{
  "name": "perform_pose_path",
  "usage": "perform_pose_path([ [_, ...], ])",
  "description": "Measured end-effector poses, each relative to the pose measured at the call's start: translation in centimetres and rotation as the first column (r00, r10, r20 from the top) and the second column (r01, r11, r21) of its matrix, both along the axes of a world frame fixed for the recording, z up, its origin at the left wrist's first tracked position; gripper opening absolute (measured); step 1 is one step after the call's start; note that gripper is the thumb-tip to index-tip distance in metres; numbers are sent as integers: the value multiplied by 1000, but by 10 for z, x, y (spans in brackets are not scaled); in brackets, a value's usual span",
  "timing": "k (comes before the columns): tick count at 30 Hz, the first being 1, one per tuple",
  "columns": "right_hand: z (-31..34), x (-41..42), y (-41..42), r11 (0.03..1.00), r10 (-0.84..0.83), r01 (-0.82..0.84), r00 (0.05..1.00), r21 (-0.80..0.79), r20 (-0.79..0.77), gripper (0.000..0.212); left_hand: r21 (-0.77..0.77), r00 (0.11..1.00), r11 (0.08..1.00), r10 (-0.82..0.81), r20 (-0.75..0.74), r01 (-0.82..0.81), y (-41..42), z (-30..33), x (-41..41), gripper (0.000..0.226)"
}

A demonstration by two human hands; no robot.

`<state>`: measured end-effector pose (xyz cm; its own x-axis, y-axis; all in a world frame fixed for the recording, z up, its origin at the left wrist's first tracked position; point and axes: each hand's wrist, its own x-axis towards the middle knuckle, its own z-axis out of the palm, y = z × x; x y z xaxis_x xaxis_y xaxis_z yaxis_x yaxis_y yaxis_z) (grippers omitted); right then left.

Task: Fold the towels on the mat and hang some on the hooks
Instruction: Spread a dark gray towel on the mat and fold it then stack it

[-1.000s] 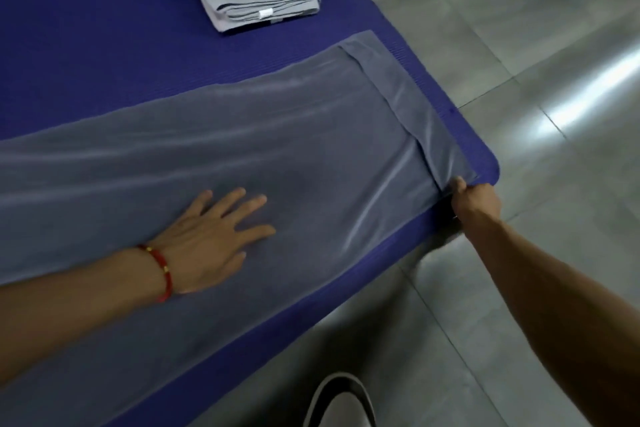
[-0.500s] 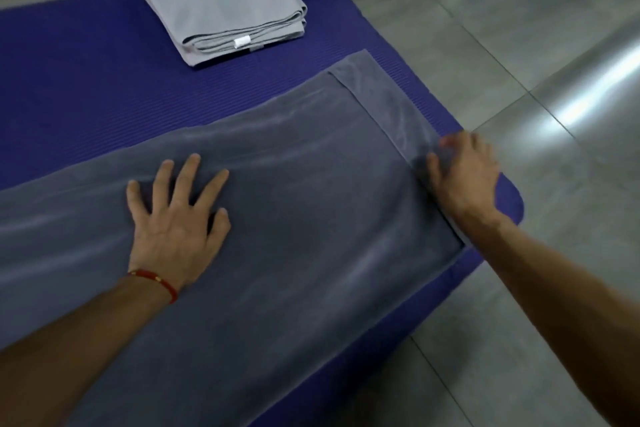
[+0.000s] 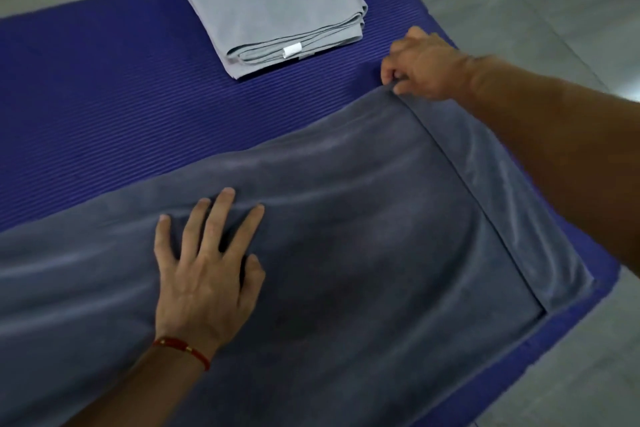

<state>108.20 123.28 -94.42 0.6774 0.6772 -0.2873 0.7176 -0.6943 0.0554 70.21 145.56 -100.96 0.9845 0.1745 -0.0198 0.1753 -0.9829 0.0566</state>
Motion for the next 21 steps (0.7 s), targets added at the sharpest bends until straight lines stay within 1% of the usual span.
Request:
perform_pose_path([
  [2,6,10,-2,1000,-26,26,1000,18,6,20,5,1000,1000,-5,20,4,-1,0,1,62],
  [6,-12,5,-10,973,-215,205,972,107,98,23,35,999,999,41,21,-42,-2,1,0,63],
  [7,-18,-5,-8,957,-264,245,958,155,114,27,39,998,997,65,9,-65,-3,2,1,64],
  [9,-25,-36,5,905,-353,292,921,309,164,38,48,995,994,97,-15,-96,-4,1,3,67],
  [10,-29,-56,14,879,-398,319,901,354,176,45,51,995,994,100,-23,-98,-4,1,3,68],
  [11,-36,-77,23,863,-435,364,888,349,150,54,54,995,994,97,-30,-95,-4,1,3,68],
  [13,-58,-113,36,858,-477,459,879,229,25,72,56,995,994,92,-46,-90,-3,0,2,69],
  [14,-68,-124,40,866,-478,472,878,165,-5,78,60,994,994,92,-60,-89,-3,0,2,69],
  [16,-77,-129,44,867,-485,481,874,131,-1,82,58,992,995,91,-90,-86,-3,0,2,69],
  [18,-72,-133,51,847,-525,522,851,102,-3,80,36,991,996,88,-106,-84,-3,1,2,69],
  [21,-70,-180,78,827,-550,554,832,92,-67,80,-64,992,994,84,-97,-90,2,1,2,70],
])
